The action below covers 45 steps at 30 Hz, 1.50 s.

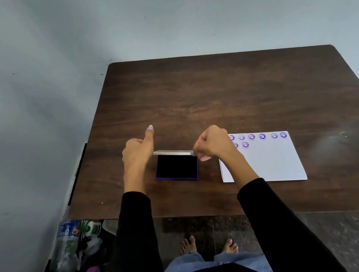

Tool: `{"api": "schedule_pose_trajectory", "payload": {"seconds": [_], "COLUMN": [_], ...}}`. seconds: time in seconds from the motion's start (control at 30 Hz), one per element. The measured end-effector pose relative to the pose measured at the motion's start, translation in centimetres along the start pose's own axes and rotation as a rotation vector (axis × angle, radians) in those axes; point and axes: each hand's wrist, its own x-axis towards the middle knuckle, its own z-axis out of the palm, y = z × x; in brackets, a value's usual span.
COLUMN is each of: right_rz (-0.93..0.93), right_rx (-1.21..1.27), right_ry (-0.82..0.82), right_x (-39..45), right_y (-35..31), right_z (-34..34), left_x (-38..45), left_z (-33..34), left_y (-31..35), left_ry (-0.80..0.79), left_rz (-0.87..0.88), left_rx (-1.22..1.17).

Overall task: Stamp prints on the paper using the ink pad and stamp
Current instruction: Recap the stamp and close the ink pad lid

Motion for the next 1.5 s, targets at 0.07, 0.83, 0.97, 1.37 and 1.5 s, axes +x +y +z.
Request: {"api": "schedule_pose_trajectory", "payload": {"seconds": [0.07,0.83,0.97,1.37,1.5], "right_rz": [0.039,0.008,0.032,-0.21,-0.208], "right_rx": [-0.012,-0.229,-0.155,-0.252,-0.283], "right_ry": [-0.067,0.042,0.261,0.214,0.204], "right_x": [-0.6,-0.7,0.4,1.3,1.2], "right_y": [0.4,3.2,3.0,5.2,5.6], "right_z": [0.5,2.9,-0.2,0.9,1.0], "left_x": [-0.5,-1.6,-1.3,-1.1,-2.3], "left_z": [0.0,2.1,2.5,3.1,3.7], "left_y": [-0.5,-2.4,-2.2,-1.3,-0.3], "left_ry": [-0.03,-0.084,-0.085,-0.04,0.02], "left_rz": [-0.027,-0.108,-0.105,-0.05,0.063], "left_rx": [0.01,0.025,0.07,0.258,0.331]}}
